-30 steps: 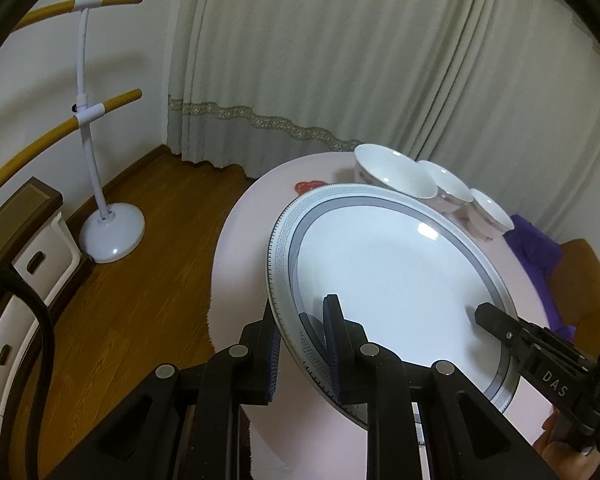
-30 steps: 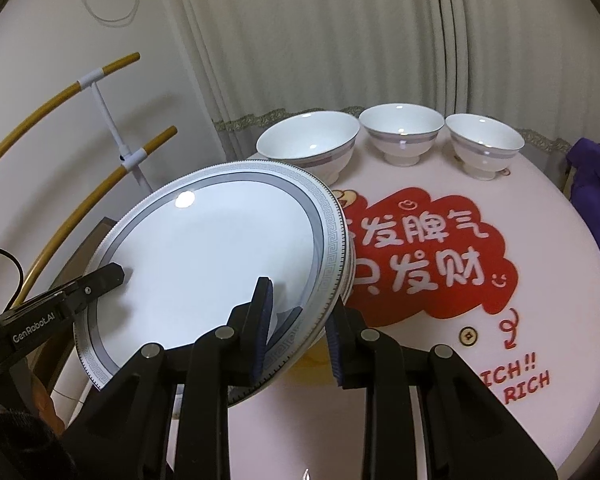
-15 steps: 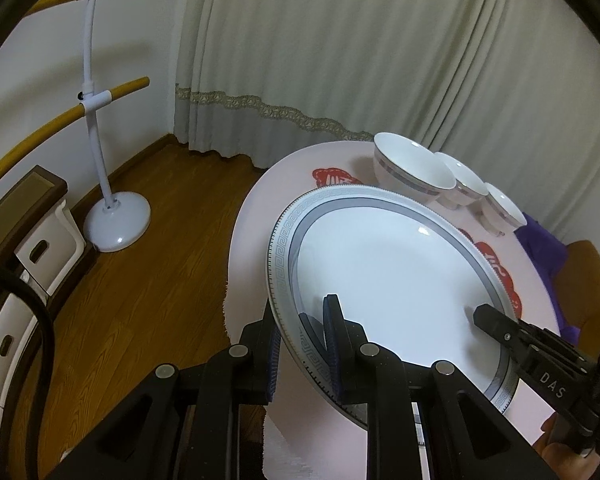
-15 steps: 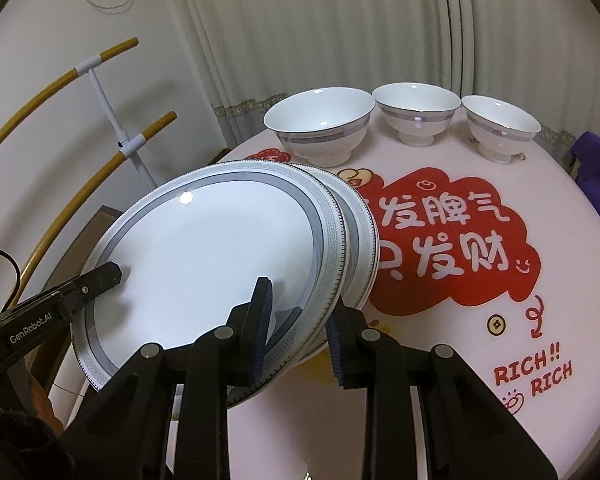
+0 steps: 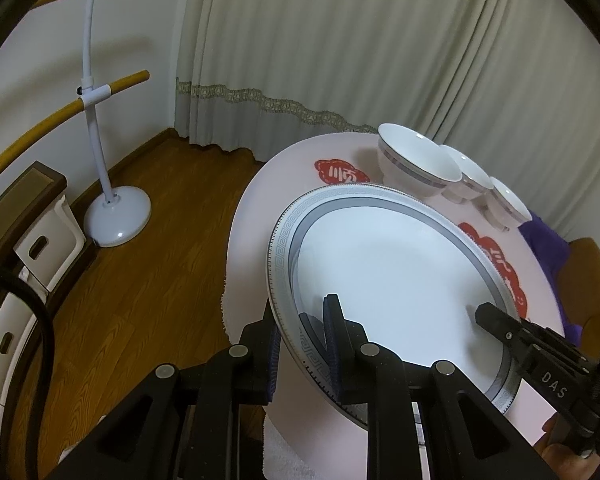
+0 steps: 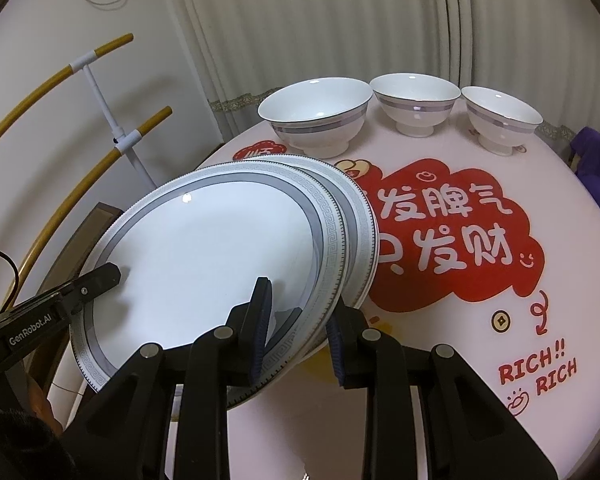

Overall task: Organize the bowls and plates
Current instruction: 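Lower the held plate with both tools onto the plate stack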

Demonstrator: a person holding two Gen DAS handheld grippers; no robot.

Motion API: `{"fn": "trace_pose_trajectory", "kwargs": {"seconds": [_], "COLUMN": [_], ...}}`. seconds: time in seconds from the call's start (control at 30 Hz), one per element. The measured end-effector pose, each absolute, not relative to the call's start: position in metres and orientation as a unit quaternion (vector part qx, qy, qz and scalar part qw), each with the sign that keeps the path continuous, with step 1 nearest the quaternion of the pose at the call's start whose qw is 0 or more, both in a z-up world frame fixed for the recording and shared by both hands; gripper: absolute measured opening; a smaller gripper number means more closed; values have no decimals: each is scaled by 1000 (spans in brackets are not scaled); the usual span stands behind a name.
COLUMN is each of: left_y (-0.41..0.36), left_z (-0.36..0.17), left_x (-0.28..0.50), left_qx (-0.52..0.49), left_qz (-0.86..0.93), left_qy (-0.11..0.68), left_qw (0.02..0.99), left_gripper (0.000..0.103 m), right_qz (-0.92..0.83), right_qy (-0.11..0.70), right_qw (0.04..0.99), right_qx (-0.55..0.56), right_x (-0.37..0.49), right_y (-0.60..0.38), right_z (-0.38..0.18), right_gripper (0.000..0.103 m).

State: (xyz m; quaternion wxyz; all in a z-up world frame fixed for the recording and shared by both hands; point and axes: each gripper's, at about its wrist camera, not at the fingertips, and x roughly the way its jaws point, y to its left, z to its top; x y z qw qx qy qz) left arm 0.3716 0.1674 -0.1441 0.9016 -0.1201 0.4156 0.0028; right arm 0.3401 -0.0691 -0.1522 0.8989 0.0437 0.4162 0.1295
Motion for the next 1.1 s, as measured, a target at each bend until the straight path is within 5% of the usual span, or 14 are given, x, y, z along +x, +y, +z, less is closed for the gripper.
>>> {"fn": "trace_pose_trajectory", "kwargs": {"seconds": [1.1], "left_y": [181], "left_z": [-147], "left_x": [385], "left_qx": [-145], "left_qz": [1], "left_qy": [415], "left_qw": [898], "left_gripper": [17], "right_qz": [112], "right_qy": [429], "right_qw": [896], "right_qx": [2], "right_x": [352], "right_y": [-45], "right_z": [-160], "right_gripper": [47]}}
